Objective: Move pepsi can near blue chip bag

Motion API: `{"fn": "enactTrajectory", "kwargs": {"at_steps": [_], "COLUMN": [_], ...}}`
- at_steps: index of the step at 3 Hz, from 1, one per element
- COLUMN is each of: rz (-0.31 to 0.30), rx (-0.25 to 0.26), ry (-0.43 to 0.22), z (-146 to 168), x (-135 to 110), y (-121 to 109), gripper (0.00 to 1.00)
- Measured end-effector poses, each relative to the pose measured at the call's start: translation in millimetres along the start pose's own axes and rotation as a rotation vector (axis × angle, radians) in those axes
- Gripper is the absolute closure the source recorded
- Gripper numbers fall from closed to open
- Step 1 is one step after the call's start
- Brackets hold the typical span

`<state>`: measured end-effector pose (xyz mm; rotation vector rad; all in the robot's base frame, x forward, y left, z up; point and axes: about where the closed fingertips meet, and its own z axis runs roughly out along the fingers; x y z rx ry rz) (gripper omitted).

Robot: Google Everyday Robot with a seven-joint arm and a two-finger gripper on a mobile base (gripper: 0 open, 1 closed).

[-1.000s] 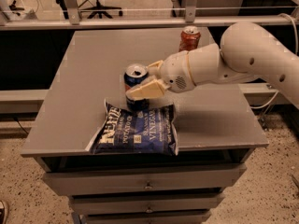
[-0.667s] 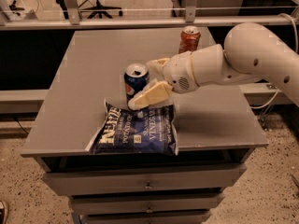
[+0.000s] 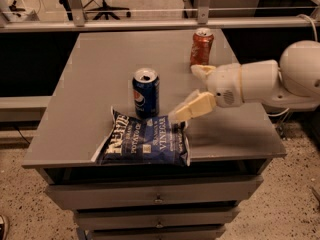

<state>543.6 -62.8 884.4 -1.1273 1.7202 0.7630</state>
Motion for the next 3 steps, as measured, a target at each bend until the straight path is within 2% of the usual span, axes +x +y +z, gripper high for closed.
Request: {"fn": "enactTrajectory", "kwargs": {"at_steps": [1,2,3], "rz": [0.012,0.010,0.009], "rx": [0.125,0.162,0.156], "ry": [-0.096,-0.099,-0.099], "z": [-67.8,-87.9,-85.1], "x": [17.1,25.2,24.1], "y": [-29.1,-32.3,-31.7], "gripper": [0.00,0.00,0.00]}}
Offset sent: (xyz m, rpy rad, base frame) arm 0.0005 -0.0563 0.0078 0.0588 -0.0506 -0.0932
